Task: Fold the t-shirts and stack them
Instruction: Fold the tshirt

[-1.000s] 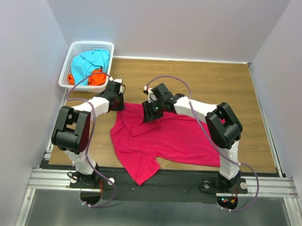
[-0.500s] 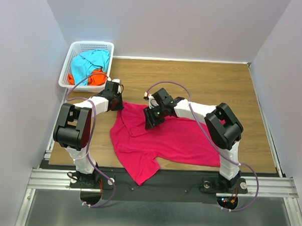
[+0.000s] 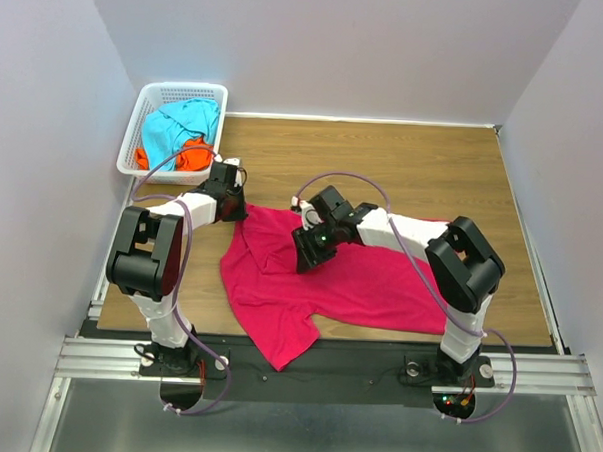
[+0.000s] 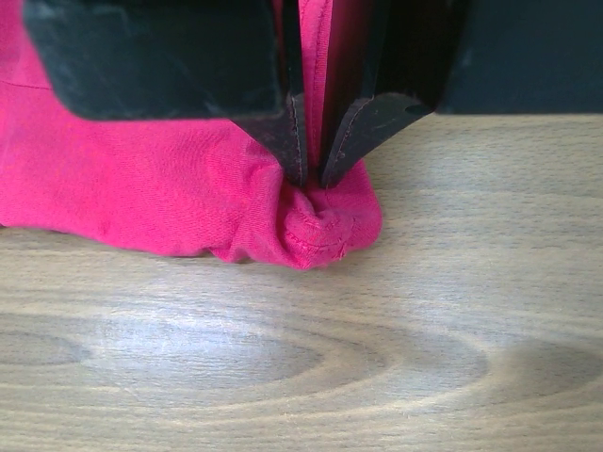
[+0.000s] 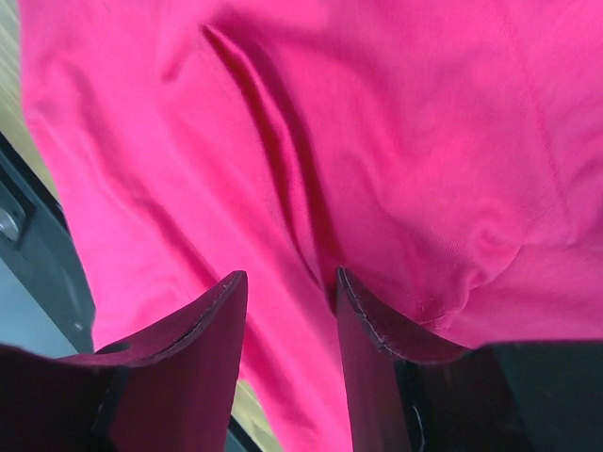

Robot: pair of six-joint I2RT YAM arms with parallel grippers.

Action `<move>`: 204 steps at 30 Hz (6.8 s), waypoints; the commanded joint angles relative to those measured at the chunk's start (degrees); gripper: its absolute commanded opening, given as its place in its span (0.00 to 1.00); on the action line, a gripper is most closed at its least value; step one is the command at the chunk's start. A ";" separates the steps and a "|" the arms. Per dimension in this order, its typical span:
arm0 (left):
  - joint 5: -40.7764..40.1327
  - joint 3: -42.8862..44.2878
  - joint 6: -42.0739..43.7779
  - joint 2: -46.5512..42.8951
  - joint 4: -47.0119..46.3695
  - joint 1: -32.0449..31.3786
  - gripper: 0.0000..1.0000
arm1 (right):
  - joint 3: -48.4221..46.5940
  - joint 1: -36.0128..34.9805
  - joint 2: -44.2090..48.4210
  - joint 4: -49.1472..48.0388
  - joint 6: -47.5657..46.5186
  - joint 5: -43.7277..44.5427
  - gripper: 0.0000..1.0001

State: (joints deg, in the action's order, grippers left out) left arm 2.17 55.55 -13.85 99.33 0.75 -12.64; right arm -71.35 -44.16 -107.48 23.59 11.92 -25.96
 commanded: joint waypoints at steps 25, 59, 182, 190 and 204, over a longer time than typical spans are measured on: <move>0.90 -0.44 -0.48 -1.68 -2.34 -0.01 0.22 | -10.82 -2.07 -1.40 -0.12 -1.82 -1.55 0.50; -0.23 -0.35 -2.32 -10.64 -0.85 0.16 0.26 | 5.59 0.53 11.66 3.91 0.10 7.47 0.48; -7.27 -22.07 1.02 -45.99 -8.14 -11.44 0.99 | 20.11 21.75 25.21 3.56 13.13 35.79 0.45; -5.69 -17.93 0.22 -39.92 -9.10 -11.35 0.98 | 19.15 31.32 27.07 3.74 10.84 38.35 0.44; -6.13 -19.78 0.05 -38.77 -9.63 -11.44 0.98 | 24.59 40.47 22.31 -0.30 10.40 37.38 0.43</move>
State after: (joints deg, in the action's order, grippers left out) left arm -3.51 34.76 -13.45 61.04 -6.31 -24.16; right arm -49.43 -6.22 -85.86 26.00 22.46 11.46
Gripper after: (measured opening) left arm 0.982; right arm 0.427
